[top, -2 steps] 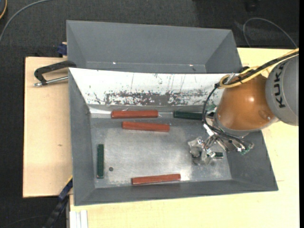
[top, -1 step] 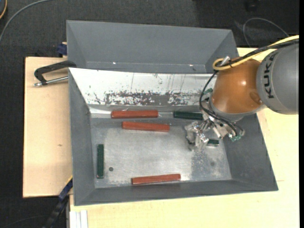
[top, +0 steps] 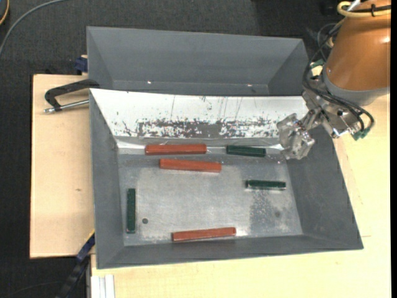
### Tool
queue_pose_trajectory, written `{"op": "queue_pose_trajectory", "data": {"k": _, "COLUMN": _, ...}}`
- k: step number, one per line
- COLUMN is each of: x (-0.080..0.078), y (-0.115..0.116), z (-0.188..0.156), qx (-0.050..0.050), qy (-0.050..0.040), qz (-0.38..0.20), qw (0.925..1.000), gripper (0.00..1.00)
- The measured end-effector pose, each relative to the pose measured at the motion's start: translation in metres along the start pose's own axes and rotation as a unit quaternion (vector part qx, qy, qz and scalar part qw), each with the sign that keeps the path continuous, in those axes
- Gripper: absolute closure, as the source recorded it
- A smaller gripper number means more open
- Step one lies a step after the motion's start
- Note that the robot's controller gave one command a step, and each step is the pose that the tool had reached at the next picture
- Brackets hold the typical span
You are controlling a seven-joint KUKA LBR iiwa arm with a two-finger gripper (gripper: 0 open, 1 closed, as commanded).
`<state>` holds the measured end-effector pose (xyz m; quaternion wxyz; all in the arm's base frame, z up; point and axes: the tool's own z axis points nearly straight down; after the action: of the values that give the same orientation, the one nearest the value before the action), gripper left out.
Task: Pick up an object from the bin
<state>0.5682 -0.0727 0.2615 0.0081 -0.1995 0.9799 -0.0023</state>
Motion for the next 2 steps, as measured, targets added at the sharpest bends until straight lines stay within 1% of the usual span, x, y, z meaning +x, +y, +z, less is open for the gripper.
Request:
{"op": "queue_pose_trajectory", "data": {"k": 1, "x": 0.001, "y": 0.001, "z": 0.005, "qx": -0.003, "qy": 0.0042, "qz": 0.0, "qw": 1.0, "gripper": 0.0}}
{"op": "queue_pose_trajectory", "data": {"k": 2, "x": 0.017, "y": -0.009, "z": 0.134, "qx": -0.006, "qy": 0.0093, "qz": -0.025, "qw": 0.9996, "gripper": 0.0}}
